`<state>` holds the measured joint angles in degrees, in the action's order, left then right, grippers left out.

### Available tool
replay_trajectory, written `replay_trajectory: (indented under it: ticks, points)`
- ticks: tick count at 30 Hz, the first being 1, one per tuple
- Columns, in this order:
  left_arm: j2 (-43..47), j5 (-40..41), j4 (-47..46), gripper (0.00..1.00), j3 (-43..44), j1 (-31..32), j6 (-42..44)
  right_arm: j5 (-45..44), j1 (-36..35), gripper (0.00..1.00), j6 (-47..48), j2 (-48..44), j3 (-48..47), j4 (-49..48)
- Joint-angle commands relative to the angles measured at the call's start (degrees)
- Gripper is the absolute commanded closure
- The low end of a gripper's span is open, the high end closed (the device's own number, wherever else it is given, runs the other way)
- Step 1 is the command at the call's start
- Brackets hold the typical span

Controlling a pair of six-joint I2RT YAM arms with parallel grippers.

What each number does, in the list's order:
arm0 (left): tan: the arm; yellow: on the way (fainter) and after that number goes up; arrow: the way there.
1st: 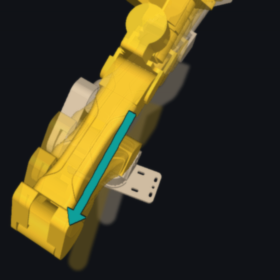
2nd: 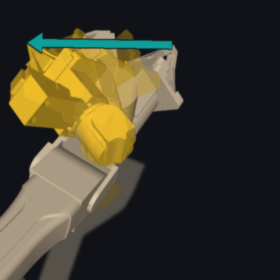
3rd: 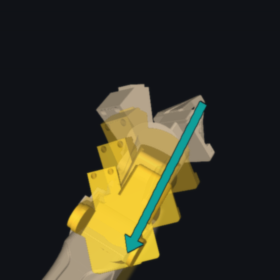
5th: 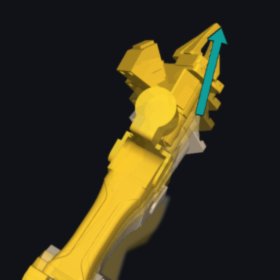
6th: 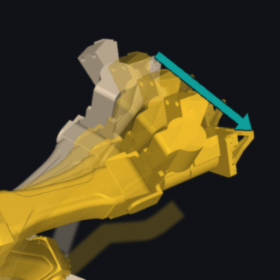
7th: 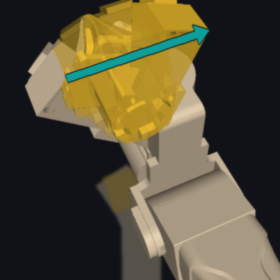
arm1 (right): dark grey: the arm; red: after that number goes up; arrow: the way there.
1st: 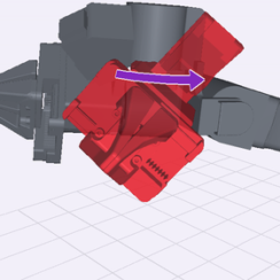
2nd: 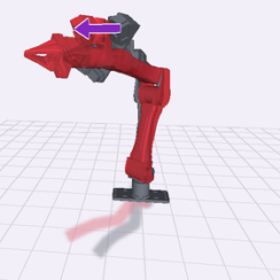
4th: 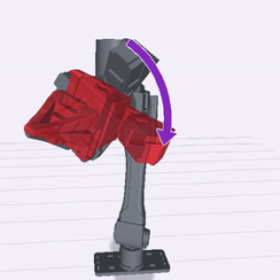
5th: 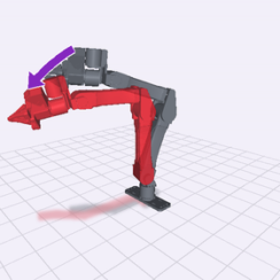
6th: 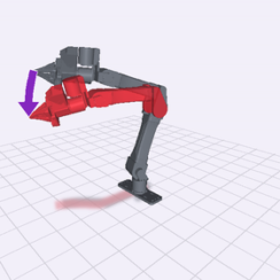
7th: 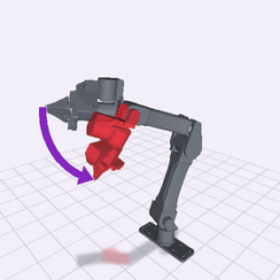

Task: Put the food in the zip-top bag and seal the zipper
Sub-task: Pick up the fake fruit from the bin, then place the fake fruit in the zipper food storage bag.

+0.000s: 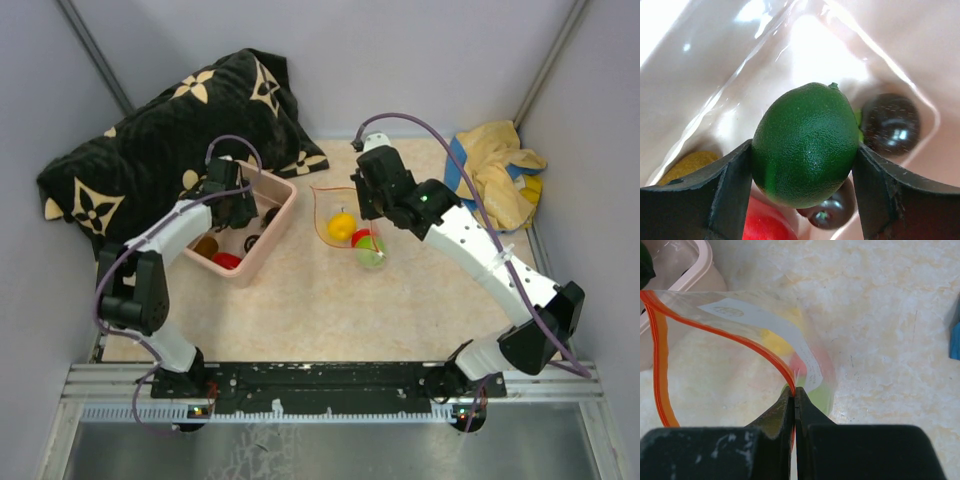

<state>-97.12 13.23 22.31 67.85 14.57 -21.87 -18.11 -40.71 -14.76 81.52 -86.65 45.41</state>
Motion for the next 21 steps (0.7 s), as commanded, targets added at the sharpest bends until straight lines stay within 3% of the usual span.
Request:
replay_trajectory:
  ticks: [1, 13, 21]
  points:
    - [6.2, -2.9, 0.4, 0.54, -0.3, -0.3, 1.2, -0.7, 0.3, 1.00, -0.2, -2.7, -0.8, -1.9]
    - [23.4, -19.1, -2.7, 0.57, -5.6, 0.7, 6.1, -2.0, 0.2, 1.00, -1.0, -3.0, -1.0, -1.1]
    - [33.1, -27.0, -7.6, 0.57, -8.0, 5.7, 11.3, -2.1, 0.3, 1.00, -1.6, -2.9, -1.3, -0.8]
